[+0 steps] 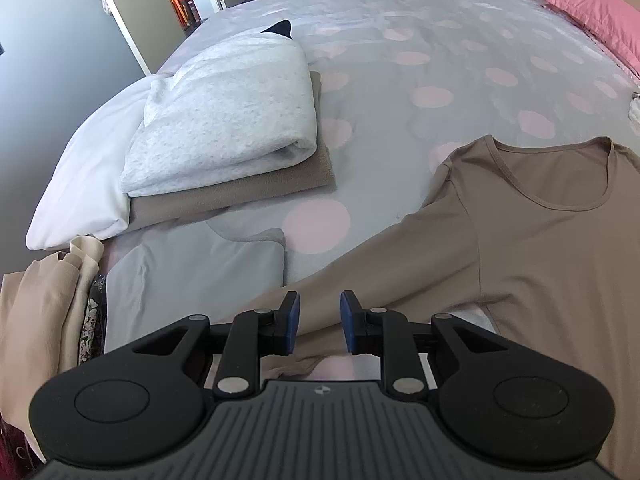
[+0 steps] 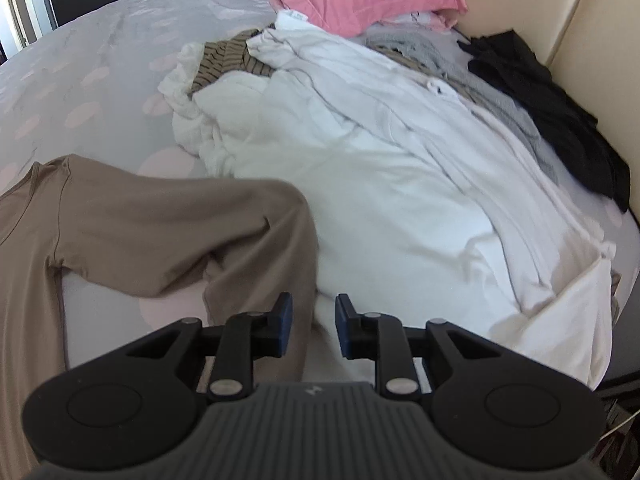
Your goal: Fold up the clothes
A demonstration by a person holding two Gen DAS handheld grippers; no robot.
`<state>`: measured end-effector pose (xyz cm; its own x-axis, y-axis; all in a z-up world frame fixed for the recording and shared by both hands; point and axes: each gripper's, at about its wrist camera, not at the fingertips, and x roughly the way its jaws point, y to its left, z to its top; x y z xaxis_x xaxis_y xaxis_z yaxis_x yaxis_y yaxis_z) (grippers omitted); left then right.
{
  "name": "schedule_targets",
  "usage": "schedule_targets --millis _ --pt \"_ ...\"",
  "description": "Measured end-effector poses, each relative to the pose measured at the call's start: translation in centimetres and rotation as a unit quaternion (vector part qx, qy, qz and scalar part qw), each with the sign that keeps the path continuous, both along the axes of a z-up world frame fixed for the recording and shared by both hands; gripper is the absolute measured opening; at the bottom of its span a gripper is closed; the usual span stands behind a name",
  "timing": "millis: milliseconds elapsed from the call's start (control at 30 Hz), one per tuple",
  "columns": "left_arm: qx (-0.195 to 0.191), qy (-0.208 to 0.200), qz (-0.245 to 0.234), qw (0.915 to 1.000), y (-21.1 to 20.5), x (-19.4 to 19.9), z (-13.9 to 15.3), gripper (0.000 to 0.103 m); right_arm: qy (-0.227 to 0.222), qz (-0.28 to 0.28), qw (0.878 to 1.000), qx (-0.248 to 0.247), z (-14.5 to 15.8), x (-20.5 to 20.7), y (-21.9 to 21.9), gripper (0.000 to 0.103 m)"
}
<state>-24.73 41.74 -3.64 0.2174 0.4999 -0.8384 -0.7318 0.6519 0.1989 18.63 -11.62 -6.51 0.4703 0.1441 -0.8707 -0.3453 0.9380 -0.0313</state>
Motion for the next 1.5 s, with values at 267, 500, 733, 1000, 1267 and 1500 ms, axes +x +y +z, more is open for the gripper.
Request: schedule_targets --millis 267,500,733,1000,1267,1500 --pt "0.002 0.008 0.001 1.0000 -1.1 -0.1 -0.1 0.021 0.100 -0.013 0.993 0.055 -3.1 0.2 -2.1 0.022" --pt "0.003 0.016 0.004 0.9999 -1.4 -0.4 -0.4 0.021 0.062 -0.012 0.995 0.081 -0.5 0.1 -2.2 0.001" --pt "0.008 0.012 0.004 0.9999 -1.4 -0.1 -0.2 0.021 0.030 -0.031 0.997 0.059 3.3 2.9 -3.0 0.000" --pt "0.015 0.023 0.005 0.9996 -1.3 -0.1 -0.6 0.021 -0.008 -0.055 0.997 -0.052 4.4 8.6 -2.8 0.000" --pt "0.014 0.031 0.005 0.9994 -0.9 0.2 -0.9 0.022 0.021 -0.108 0.994 0.002 2.9 8.9 -5.7 0.006" --pt "0.020 0.035 -0.027 0.9988 -1.8 2.0 -0.9 0.025 0.083 -0.175 0.971 0.136 1.1 6.2 -9.9 0.028"
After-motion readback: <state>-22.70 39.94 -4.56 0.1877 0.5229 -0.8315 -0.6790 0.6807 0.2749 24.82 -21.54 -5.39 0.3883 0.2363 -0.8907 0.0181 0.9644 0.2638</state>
